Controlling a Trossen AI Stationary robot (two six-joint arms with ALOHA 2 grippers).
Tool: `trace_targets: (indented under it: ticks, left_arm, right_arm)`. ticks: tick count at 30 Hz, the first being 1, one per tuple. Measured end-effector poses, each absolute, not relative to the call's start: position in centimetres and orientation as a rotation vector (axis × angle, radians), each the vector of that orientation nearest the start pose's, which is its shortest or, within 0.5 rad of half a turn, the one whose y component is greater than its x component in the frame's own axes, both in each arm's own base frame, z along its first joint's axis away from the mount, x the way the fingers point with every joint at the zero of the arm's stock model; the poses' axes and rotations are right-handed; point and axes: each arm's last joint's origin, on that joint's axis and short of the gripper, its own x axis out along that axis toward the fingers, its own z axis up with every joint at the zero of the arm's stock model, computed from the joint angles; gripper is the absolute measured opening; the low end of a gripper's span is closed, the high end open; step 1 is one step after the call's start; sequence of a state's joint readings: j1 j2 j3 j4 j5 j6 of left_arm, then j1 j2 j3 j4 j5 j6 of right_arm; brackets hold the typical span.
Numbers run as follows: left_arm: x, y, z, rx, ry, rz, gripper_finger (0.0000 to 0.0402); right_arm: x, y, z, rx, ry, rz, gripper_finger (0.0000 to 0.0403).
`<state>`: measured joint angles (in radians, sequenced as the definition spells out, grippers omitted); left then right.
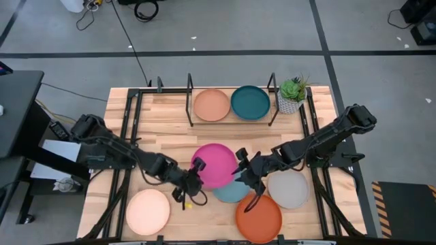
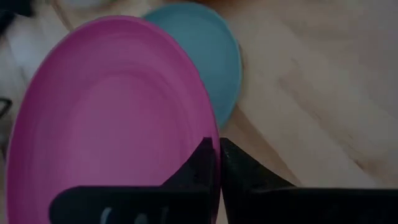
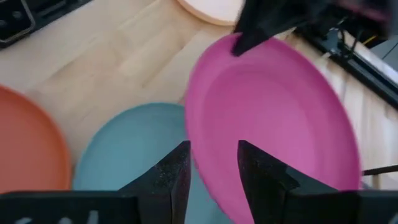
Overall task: Place and stack plates onto a shelf
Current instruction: Stack the pink plate on top of the green plate on the shelf
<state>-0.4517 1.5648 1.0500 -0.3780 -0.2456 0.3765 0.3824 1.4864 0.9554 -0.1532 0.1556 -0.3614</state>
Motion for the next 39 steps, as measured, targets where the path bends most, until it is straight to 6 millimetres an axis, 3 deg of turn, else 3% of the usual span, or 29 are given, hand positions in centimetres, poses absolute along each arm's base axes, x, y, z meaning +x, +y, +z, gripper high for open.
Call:
trace_targets:
  ticks: [13,22,26,33,39]
  left_arm:
    - [30.5,-9.6,24.8,0.530,0.661,-0.449,0.0019]
    - [30.9,-8.6,24.9,0.505,0.656,-0.428,0.0025]
    - [31.0,-8.7,25.1,0.475,0.644,-0.389,0.0057]
    - [30.9,-9.1,25.2,0.546,0.657,-0.206,0.0149]
    - [29.9,-11.2,25.6,0.629,0.635,-0.135,0.0166]
  right_arm:
    - [28.5,11.6,22.8,-0.575,0.704,0.217,0.0121]
    - [28.4,11.5,22.6,-0.615,0.724,0.228,0.0054]
    - [28.3,11.6,22.5,-0.602,0.734,0.241,0.0038]
    - [28.0,11.4,22.2,-0.557,0.788,0.219,0.0035]
    - [27.5,10.7,21.8,-0.588,0.871,0.114,0.0035]
